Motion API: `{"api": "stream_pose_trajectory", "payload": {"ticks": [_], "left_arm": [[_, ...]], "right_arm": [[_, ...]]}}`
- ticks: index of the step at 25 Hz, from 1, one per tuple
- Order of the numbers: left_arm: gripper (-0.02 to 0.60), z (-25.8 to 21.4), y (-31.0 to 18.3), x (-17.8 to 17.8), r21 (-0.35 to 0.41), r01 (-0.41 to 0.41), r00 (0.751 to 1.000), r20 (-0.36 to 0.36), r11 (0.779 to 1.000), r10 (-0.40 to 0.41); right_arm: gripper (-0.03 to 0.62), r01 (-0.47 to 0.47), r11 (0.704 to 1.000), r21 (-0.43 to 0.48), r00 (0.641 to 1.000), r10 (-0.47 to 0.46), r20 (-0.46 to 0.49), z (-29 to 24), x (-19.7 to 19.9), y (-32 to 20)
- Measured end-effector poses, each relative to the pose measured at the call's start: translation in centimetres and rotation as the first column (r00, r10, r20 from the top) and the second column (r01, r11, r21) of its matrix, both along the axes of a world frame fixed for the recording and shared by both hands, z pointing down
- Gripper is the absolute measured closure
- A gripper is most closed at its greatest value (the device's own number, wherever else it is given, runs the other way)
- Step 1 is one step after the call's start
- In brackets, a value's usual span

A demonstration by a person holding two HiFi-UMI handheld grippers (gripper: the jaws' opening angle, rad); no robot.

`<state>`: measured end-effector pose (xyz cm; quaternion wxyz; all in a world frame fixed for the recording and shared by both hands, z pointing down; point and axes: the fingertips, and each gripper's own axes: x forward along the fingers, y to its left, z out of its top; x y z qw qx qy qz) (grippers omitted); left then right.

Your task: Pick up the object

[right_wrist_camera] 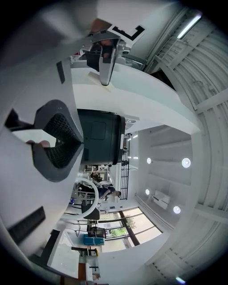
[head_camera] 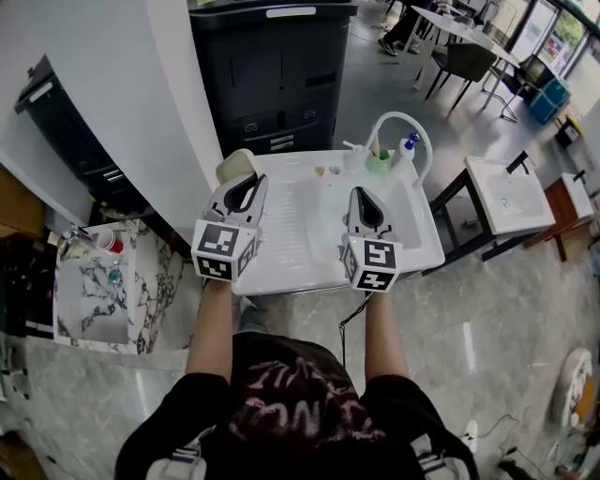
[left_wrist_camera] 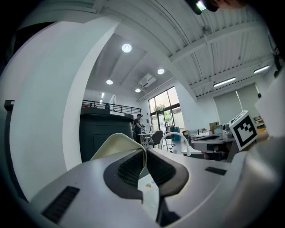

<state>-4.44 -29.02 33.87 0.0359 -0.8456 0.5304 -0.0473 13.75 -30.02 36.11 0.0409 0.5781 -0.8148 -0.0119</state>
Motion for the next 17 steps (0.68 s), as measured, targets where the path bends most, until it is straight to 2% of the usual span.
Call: {"api": "stream_pose_trajectory", "payload": {"ticks": [17], "left_arm": [[0.545, 0.2, 0.1, 0.0, -0.013, 0.01, 1.0, -0.006, 1.0, -0.01]], "right_arm": [[0.58, -0.017, 1.0, 0.001, 1.0, 0.017, -0.026, 0.3, 1.2, -0.4]]}}
